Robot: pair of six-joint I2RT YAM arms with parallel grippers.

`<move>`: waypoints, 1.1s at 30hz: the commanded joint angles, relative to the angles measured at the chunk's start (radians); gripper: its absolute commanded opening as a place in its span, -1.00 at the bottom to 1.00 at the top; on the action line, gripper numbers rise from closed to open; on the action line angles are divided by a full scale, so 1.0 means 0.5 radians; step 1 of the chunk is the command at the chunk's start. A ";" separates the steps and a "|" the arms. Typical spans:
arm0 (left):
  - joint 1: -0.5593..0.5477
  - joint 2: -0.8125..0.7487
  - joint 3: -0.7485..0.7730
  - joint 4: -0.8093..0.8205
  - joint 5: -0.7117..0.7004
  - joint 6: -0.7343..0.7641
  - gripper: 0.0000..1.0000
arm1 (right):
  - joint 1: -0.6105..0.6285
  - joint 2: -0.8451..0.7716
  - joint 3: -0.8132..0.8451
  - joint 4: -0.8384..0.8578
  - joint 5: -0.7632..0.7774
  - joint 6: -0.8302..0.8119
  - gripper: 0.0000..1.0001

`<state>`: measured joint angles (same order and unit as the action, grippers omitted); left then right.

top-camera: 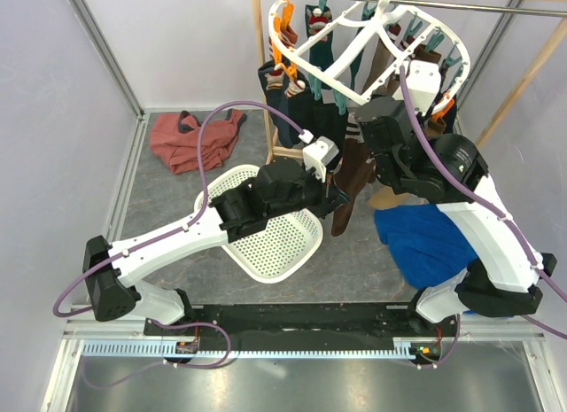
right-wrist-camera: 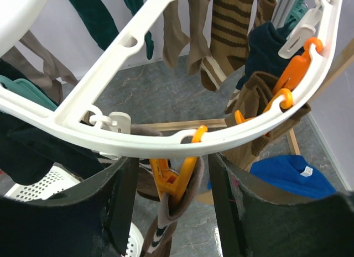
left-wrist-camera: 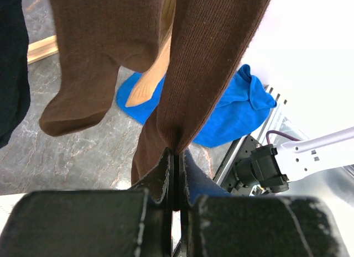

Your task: Remove the socks clipped to the hanger

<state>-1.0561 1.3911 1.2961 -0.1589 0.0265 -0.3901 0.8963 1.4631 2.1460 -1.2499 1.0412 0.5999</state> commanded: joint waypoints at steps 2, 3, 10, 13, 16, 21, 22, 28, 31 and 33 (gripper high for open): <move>-0.011 0.037 0.105 -0.026 -0.035 0.068 -0.96 | 0.033 0.037 0.092 0.030 0.123 -0.071 0.22; -0.014 0.034 0.108 -0.032 -0.035 0.071 -0.96 | 0.033 0.037 0.089 0.030 0.129 -0.071 0.19; -0.011 0.025 0.108 -0.035 -0.044 0.081 -0.96 | 0.036 0.059 0.113 0.021 0.194 -0.089 -0.17; -0.011 0.028 0.108 -0.035 -0.044 0.084 -0.96 | 0.036 0.065 0.132 0.024 0.203 -0.098 -0.45; -0.011 0.031 0.108 -0.038 -0.044 0.084 -0.96 | 0.036 0.062 0.126 0.030 0.188 -0.095 -0.71; -0.011 0.031 0.099 -0.047 -0.044 0.078 -0.96 | 0.039 -0.039 -0.015 0.156 0.123 -0.098 -0.93; -0.014 0.028 0.102 -0.050 -0.089 0.078 -0.96 | 0.039 -0.070 -0.058 0.180 0.111 -0.089 -0.93; -0.011 -0.012 0.034 -0.127 -0.173 0.038 -0.96 | 0.039 -0.140 -0.144 0.205 0.111 -0.019 -0.98; -0.008 -0.061 -0.055 -0.158 -0.212 -0.030 -0.96 | 0.036 -0.174 -0.184 0.242 0.080 -0.019 -0.97; -0.005 -0.091 -0.119 -0.194 -0.234 -0.063 -0.97 | 0.036 -0.193 -0.227 0.251 0.065 0.000 -0.97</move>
<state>-1.0561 1.3952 1.2808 -0.2192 -0.0383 -0.3908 0.9142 1.4017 2.0632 -1.1576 1.0866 0.5762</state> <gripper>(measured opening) 0.043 0.098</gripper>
